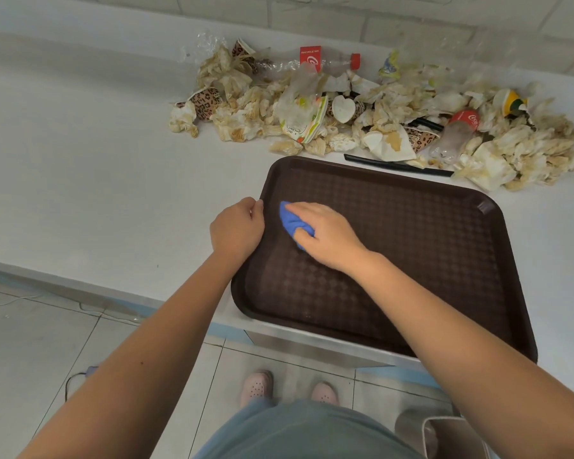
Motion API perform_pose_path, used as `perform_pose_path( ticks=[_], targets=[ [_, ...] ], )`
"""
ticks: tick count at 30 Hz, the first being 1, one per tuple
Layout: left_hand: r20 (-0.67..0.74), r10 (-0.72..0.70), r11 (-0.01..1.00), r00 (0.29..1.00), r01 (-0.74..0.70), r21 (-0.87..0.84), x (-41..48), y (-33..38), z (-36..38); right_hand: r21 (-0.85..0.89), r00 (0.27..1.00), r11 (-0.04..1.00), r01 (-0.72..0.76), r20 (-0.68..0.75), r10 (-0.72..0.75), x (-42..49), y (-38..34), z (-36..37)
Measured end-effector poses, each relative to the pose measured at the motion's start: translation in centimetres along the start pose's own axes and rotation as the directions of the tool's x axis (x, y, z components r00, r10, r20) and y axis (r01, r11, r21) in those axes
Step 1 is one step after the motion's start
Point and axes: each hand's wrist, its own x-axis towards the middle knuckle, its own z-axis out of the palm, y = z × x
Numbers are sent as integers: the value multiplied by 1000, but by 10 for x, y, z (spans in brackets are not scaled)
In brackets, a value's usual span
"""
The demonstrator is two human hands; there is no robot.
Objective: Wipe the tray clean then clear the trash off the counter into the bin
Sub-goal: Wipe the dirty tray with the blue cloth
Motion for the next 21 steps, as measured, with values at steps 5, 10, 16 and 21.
perform_pose_path(
  ticks=[5, 10, 16, 21],
  targets=[
    [-1, -33, 999, 999, 33, -41, 3, -1, 1, 99, 974, 980, 172, 135, -184, -21, -24, 7],
    [-34, -15, 1000, 999, 15, -1, 2, 1, 2, 169, 937, 958, 233, 224, -268, -51, -40, 18],
    [-51, 80, 990, 996, -73, 118, -3, 3, 2, 190, 922, 960, 208, 289, -257, -76, -38, 5],
    [-13, 103, 982, 995, -99, 162, -3, 2, 0, 172, 956, 971, 166, 212, -201, -116, -4, -15]
  ],
)
